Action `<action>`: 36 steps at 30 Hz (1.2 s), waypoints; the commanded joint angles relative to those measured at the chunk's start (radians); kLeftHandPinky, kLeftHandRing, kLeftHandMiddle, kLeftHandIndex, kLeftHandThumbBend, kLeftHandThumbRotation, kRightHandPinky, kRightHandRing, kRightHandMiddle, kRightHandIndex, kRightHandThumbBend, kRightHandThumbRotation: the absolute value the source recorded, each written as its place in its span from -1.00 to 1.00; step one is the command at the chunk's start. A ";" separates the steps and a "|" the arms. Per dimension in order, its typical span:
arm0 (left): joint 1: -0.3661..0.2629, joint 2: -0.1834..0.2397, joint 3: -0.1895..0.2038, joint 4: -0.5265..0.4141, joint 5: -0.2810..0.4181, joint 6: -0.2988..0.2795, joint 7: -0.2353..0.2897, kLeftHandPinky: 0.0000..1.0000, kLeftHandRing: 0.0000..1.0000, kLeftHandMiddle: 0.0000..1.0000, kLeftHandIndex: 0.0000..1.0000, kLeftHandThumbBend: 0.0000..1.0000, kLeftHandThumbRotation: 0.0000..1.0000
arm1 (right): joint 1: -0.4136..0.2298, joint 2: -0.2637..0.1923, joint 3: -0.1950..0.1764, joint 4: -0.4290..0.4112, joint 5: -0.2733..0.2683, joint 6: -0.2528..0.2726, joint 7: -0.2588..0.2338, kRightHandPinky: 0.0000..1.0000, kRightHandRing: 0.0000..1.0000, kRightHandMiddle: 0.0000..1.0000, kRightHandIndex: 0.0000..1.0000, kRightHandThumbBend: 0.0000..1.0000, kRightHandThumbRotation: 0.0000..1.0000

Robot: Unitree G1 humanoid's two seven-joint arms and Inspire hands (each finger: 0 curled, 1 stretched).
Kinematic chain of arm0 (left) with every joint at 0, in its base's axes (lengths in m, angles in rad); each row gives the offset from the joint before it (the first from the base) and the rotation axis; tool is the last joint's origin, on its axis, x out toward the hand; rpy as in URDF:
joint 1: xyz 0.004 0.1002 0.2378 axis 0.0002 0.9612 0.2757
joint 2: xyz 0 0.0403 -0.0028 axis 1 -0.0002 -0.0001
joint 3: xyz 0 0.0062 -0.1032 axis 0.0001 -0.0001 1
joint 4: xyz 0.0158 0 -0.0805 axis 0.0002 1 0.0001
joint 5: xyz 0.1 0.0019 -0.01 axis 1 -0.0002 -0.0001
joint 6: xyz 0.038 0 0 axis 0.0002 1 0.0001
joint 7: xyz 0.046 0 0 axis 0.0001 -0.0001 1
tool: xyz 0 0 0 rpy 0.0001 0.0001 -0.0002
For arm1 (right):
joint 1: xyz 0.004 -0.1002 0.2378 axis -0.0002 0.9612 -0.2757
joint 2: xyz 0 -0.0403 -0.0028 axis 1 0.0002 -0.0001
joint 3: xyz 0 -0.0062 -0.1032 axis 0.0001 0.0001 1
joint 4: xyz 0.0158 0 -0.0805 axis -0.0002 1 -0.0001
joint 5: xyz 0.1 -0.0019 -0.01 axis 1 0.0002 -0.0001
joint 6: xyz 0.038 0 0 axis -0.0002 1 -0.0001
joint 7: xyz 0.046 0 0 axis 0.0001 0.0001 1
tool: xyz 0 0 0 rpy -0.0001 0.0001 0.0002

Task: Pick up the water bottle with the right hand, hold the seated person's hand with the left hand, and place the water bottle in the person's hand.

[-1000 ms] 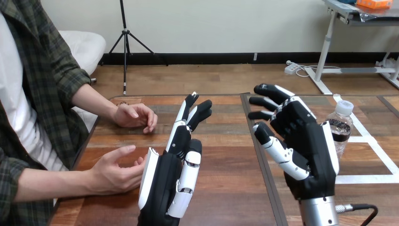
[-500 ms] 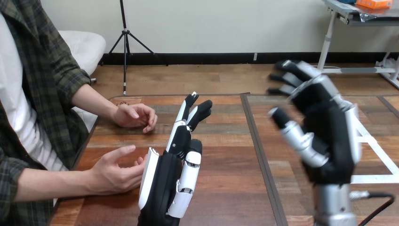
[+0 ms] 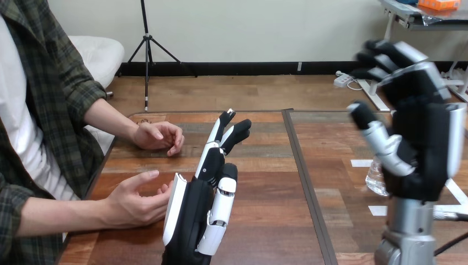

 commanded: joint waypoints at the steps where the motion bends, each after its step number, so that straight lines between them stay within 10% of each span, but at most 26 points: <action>1: -0.033 -0.025 -0.001 -0.019 0.001 -0.015 0.004 0.87 0.75 0.78 0.92 -0.95 1.00 | -0.078 -0.026 -0.039 0.018 -0.027 -0.036 -0.034 0.24 0.43 0.48 0.40 0.59 -0.32; 36: -0.042 -0.022 -0.007 -0.011 -0.014 -0.017 -0.010 0.84 0.75 0.78 0.92 -1.00 1.00 | -0.162 -0.123 -0.154 0.198 -0.231 0.041 -0.337 0.42 0.66 0.65 0.55 0.76 -0.14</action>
